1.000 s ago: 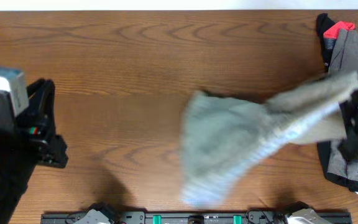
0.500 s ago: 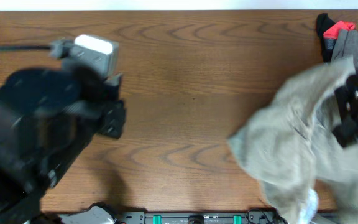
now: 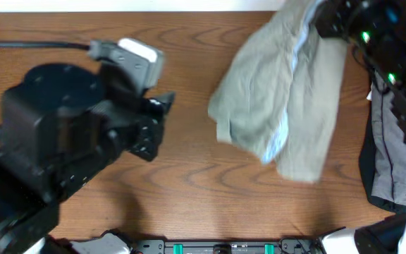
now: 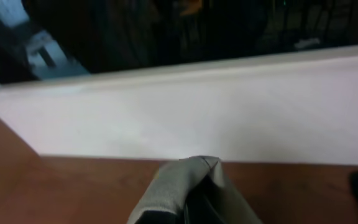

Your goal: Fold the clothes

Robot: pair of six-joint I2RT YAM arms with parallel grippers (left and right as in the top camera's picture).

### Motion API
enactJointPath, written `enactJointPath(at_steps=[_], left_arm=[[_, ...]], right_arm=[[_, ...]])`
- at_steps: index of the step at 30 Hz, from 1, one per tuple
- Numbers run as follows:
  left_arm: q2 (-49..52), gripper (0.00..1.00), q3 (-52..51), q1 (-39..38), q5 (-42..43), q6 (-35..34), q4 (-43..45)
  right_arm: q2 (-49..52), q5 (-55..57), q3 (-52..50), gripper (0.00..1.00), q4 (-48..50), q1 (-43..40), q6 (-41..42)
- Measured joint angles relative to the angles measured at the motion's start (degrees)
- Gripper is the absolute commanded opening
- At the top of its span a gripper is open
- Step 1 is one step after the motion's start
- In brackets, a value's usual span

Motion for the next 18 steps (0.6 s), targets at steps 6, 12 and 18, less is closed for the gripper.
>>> enactJointPath(at_steps=[6,12,18], left_arm=[[5.2,0.40,-0.4,0.0,11.8,4.2,-0.3],[9.9,0.41,-0.6,0.0,17.2,7.5,-0.9],[9.8,0.43,-0.9,0.0,14.4,8.7,-0.4]], right_arm=[[-1.1,1.2,0.1,0.01,5.9,0.0,4.3],[-1.5,1.6,0.1,0.01,9.2,0.0,6.1],[-1.5,1.8,0.1,0.02,9.6,0.0,7.6]])
